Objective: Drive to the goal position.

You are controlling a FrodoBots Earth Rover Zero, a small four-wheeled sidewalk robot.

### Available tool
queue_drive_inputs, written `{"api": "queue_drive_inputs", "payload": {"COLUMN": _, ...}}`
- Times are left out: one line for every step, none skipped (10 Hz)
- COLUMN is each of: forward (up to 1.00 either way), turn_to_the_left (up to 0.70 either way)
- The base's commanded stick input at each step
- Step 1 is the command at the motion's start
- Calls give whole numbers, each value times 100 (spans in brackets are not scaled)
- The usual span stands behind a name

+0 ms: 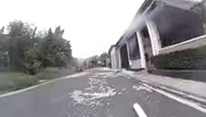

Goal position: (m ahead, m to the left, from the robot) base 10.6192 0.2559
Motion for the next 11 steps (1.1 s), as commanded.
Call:
{"api": "queue_drive_inputs", "payload": {"forward": 50, "turn_to_the_left": 0}}
{"api": "queue_drive_inputs", "payload": {"forward": 50, "turn_to_the_left": 0}}
{"api": "queue_drive_inputs", "payload": {"forward": 50, "turn_to_the_left": 0}}
{"api": "queue_drive_inputs", "payload": {"forward": 50, "turn_to_the_left": 0}}
{"api": "queue_drive_inputs", "payload": {"forward": 50, "turn_to_the_left": 0}}
{"api": "queue_drive_inputs", "payload": {"forward": 50, "turn_to_the_left": 0}}
{"api": "queue_drive_inputs", "payload": {"forward": 50, "turn_to_the_left": 0}}
{"api": "queue_drive_inputs", "payload": {"forward": 50, "turn_to_the_left": 0}}
{"api": "queue_drive_inputs", "payload": {"forward": 50, "turn_to_the_left": 0}}
{"api": "queue_drive_inputs", "payload": {"forward": 50, "turn_to_the_left": 0}}
{"api": "queue_drive_inputs", "payload": {"forward": 50, "turn_to_the_left": 0}}
